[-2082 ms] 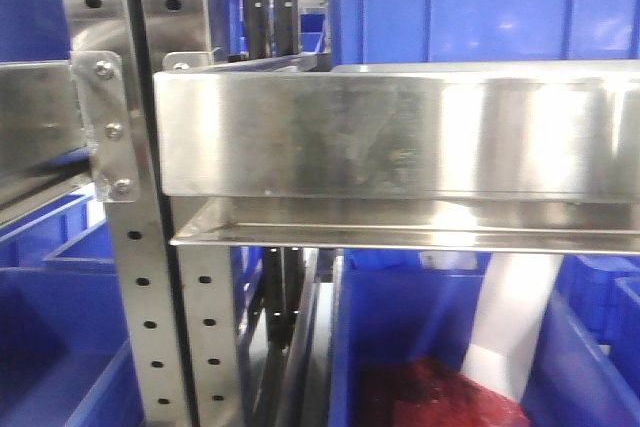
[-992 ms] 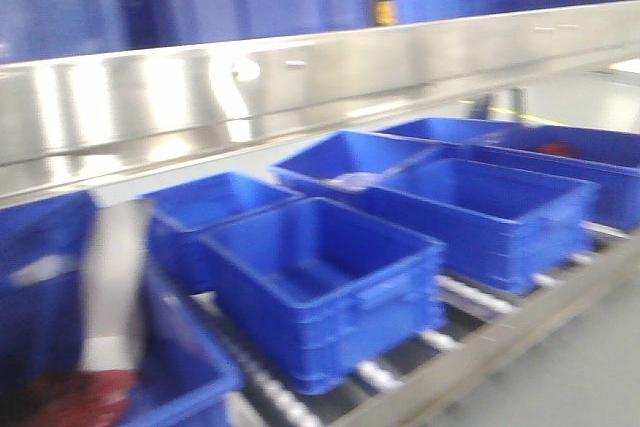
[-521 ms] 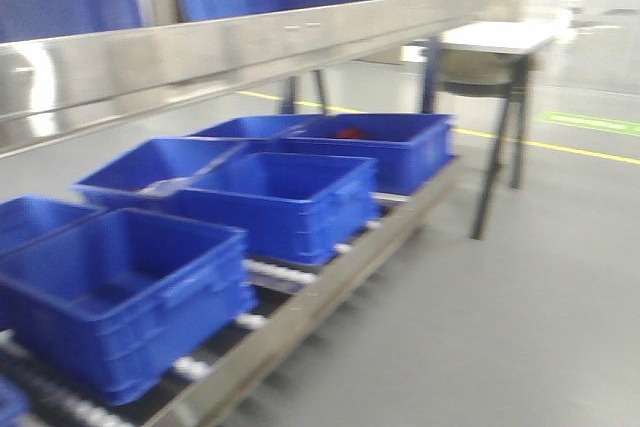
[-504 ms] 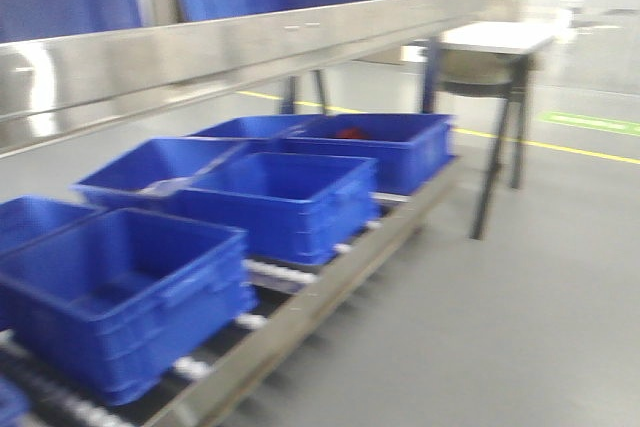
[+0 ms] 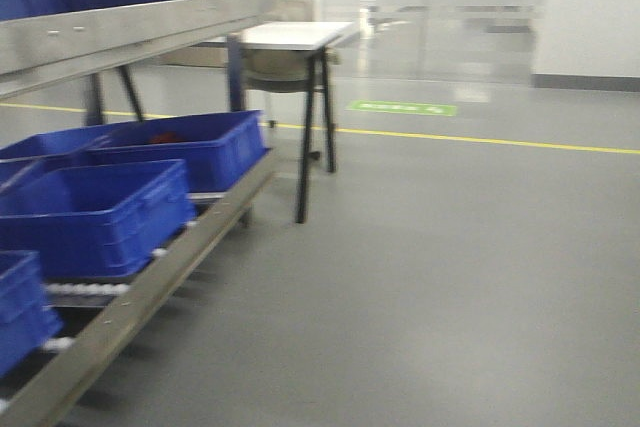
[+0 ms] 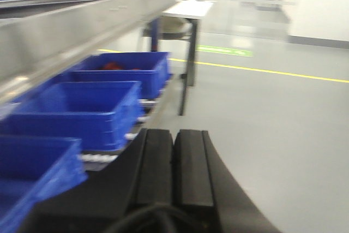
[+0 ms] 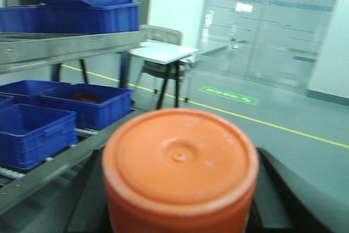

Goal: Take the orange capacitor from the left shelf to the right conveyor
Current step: 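Drive the base to the conveyor while holding the capacitor in the right gripper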

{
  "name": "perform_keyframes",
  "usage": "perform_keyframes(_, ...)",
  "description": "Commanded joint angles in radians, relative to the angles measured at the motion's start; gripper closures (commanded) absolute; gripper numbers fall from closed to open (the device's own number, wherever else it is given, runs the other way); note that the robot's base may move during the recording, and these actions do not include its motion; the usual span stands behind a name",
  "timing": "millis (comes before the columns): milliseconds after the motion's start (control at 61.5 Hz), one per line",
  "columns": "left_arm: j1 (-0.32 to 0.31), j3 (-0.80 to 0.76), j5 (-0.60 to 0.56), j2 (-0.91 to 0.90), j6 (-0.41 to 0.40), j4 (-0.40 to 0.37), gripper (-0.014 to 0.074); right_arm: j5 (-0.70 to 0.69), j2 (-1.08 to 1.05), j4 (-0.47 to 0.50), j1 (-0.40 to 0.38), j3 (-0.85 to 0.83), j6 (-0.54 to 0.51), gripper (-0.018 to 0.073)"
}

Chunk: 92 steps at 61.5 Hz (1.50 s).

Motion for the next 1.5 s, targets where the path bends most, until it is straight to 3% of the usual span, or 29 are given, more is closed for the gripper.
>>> perform_keyframes(0,-0.004,-0.005,-0.086,-0.011,-0.001,-0.002,0.0723,-0.092,0.008,-0.004,-0.006,-0.023,-0.008,0.0409)
perform_keyframes(1480,-0.004,-0.005,-0.086,-0.011,-0.001,-0.002,0.0723,-0.092,0.008,-0.004,-0.006,-0.023,-0.008,0.0409)
